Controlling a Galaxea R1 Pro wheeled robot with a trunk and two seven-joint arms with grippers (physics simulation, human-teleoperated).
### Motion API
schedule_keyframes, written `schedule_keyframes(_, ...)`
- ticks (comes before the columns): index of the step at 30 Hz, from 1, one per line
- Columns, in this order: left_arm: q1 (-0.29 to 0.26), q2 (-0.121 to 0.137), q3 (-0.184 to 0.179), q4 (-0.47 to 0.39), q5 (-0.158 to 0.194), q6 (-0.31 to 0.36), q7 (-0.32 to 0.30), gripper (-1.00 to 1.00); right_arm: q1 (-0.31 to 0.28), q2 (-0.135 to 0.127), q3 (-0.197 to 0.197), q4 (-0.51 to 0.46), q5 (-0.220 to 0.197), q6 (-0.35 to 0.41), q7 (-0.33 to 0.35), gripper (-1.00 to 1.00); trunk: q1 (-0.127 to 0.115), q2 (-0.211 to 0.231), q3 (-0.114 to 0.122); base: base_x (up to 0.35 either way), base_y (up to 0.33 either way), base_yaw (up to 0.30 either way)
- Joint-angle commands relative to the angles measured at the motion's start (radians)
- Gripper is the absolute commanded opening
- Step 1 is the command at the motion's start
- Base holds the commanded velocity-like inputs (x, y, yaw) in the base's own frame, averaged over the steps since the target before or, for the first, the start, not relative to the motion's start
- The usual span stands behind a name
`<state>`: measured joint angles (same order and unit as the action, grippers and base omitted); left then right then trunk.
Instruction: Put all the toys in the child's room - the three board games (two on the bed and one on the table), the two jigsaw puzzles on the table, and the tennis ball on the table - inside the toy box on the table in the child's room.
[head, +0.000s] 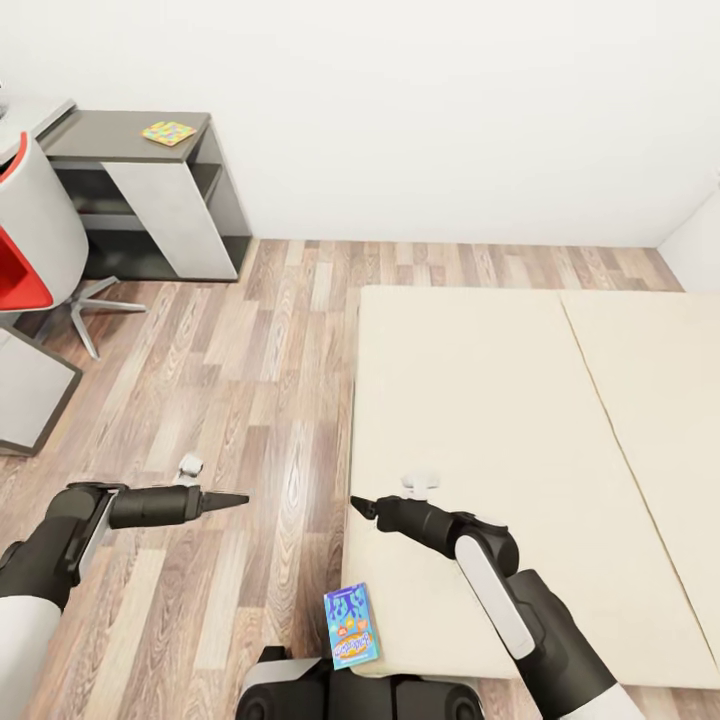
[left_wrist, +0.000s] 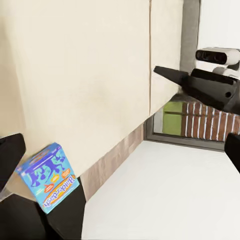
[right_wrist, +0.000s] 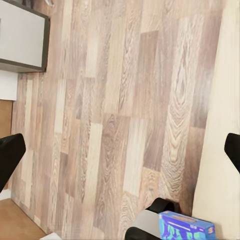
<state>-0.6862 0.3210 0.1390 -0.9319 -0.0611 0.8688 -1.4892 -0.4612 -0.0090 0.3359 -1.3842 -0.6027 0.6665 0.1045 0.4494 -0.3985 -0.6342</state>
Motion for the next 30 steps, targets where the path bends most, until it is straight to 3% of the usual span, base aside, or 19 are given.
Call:
schedule_keyframes(1, 0.000, 0.004, 0.009, 0.012, -0.006, 0.001, -0.003, 1.00, -0.001, -0.001, -0.002, -0.001, 0.002, 0.004, 0.002, 1.00, 0.001, -0.002, 0.001, 0.000, 0.000, 0.000)
schedule_keyframes(5, 0.000, 0.018, 0.048, 0.058, -0.007, -0.030, 0.009, 1.00, -0.001, -0.003, -0.009, 0.011, 0.002, 0.003, 0.002, 1.00, 0.001, -0.002, 0.007, 0.000, 0.000, 0.000)
schedule_keyframes(9, 0.000, 0.021, 0.061, 0.071, -0.008, -0.041, 0.013, 1.00, -0.001, 0.000, -0.012, 0.032, 0.003, 0.001, 0.001, 1.00, 0.001, -0.002, 0.014, 0.000, 0.000, 0.000)
schedule_keyframes(30, -0.001, 0.015, 0.066, 0.076, -0.008, -0.062, 0.091, 1.00, -0.001, -0.008, -0.037, 0.037, 0.006, 0.002, 0.003, 1.00, 0.001, -0.002, 0.049, 0.000, 0.000, 0.000)
